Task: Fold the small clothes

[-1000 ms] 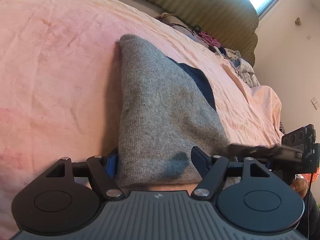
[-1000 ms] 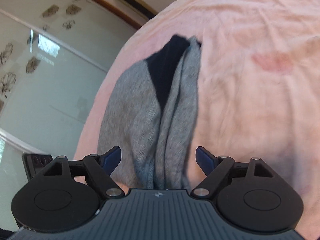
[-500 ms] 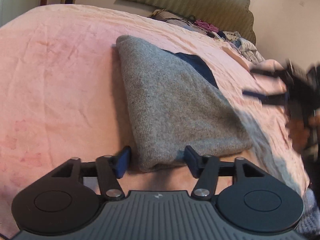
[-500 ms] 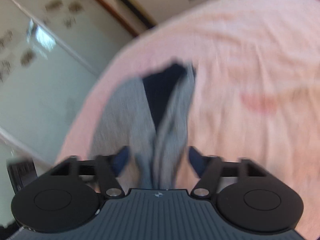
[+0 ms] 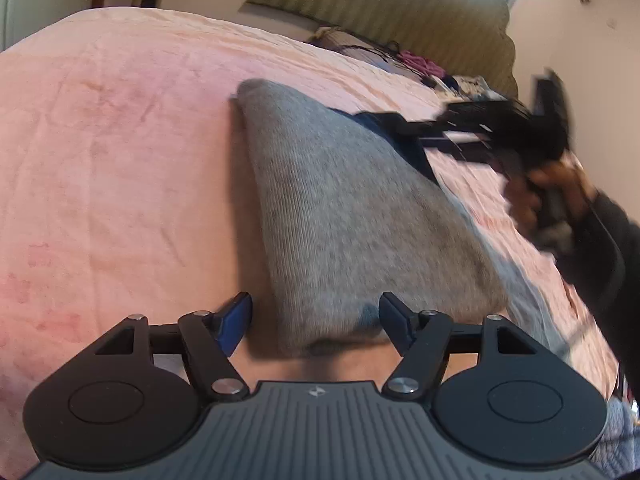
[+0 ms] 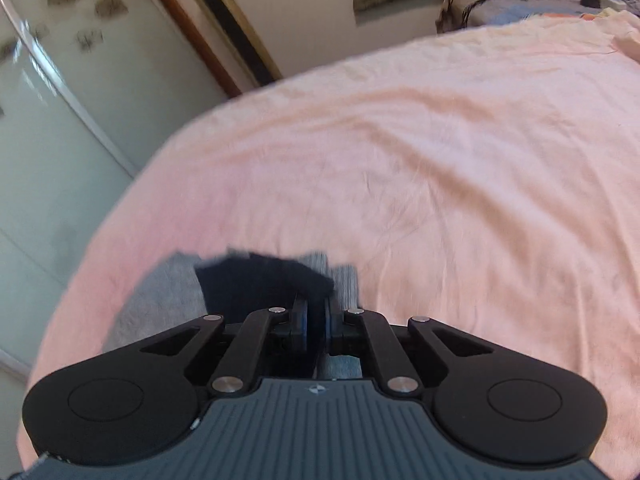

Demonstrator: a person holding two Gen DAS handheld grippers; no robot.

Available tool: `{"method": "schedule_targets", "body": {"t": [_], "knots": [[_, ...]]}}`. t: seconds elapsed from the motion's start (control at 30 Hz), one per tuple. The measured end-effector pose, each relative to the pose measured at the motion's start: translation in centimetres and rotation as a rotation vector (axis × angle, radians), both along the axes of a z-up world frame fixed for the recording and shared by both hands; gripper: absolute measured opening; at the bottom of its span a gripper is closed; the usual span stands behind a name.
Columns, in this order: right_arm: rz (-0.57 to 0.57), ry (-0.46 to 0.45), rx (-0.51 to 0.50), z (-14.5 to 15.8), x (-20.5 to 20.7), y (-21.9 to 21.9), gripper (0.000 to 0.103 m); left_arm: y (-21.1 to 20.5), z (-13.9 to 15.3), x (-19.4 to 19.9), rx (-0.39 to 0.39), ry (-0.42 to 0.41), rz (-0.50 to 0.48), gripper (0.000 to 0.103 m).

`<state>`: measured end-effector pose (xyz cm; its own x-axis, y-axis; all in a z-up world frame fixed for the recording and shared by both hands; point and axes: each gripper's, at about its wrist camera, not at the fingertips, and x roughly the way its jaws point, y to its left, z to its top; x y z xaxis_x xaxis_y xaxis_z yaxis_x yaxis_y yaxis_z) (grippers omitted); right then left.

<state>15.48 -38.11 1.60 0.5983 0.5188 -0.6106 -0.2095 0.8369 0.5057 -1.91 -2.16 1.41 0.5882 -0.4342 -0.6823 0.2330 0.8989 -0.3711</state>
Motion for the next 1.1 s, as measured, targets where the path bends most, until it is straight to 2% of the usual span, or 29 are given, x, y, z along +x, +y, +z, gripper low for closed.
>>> {"method": "schedule_targets", "body": {"t": [0.03,0.07,0.1,0.13,0.2,0.3,0.33,0.43,0.57,0.7,0.73,0.8,0.83,0.93,1.0,1.07,1.1], "knots": [[0.021,0.014,0.028,0.2,-1.1,-0.4,0.044,0.4,0.0,0.3,-0.016,0.003,0.011,0.071],[0.036,0.026,0.058,0.3,-2.6,-0.9,0.075,0.8,-0.1,0.6,-0.038,0.014,0.022,0.072],[0.034,0.023,0.092,0.3,-4.5,-1.7,0.097,1.2,-0.1,1.1,-0.067,0.031,0.028,0.073],[0.032,0.019,0.136,0.1,-6.4,-2.6,0.101,1.5,-0.4,1.6,-0.099,0.046,0.029,0.074],[0.052,0.089,0.234,-1.1,-9.0,-4.1,0.097,1.5,-0.7,2.3,-0.13,0.049,0.018,0.079],[0.053,0.165,0.277,-3.2,-11.9,-5.0,0.093,0.6,-0.6,3.1,-0.107,0.042,0.01,0.081],[0.061,0.146,0.289,-3.3,-12.7,-5.0,0.093,0.4,-0.6,3.3,-0.107,0.043,0.008,0.082],[0.099,0.173,0.361,-4.0,-13.5,-4.1,0.095,-0.1,-0.6,3.7,-0.09,0.045,0.012,0.082],[0.191,0.17,0.366,-3.9,-13.5,-1.8,0.1,-0.5,-0.5,4.0,-0.081,0.038,0.02,0.082],[0.208,0.162,0.364,-3.7,-13.4,-0.7,0.099,-1.1,-0.5,3.9,-0.056,0.028,0.022,0.082],[0.196,0.158,0.359,-3.7,-13.4,-0.7,0.096,-1.1,-0.5,3.9,-0.051,0.028,0.02,0.082],[0.173,0.165,0.347,-3.9,-13.5,-0.9,0.08,-1.2,-0.5,4.0,-0.05,0.029,0.017,0.082],[0.167,0.172,0.353,-4.1,-13.5,-1.1,0.078,-1.1,-0.5,4.0,-0.05,0.03,0.016,0.082],[0.152,0.197,0.354,-4.5,-13.2,-1.7,0.063,-1.3,-0.4,4.0,-0.039,0.032,0.019,0.079],[0.151,0.212,0.331,-4.7,-13.2,-1.6,0.044,-1.4,-0.4,4.0,-0.025,0.031,0.02,0.07],[0.152,0.227,0.312,-5.1,-13.1,-1.6,0.032,-1.3,-0.3,4.1,-0.017,0.037,0.02,0.06],[0.153,0.231,0.32,-5.1,-13.0,-1.8,0.032,-1.3,-0.3,4.2,-0.018,0.041,0.021,0.056]]}}
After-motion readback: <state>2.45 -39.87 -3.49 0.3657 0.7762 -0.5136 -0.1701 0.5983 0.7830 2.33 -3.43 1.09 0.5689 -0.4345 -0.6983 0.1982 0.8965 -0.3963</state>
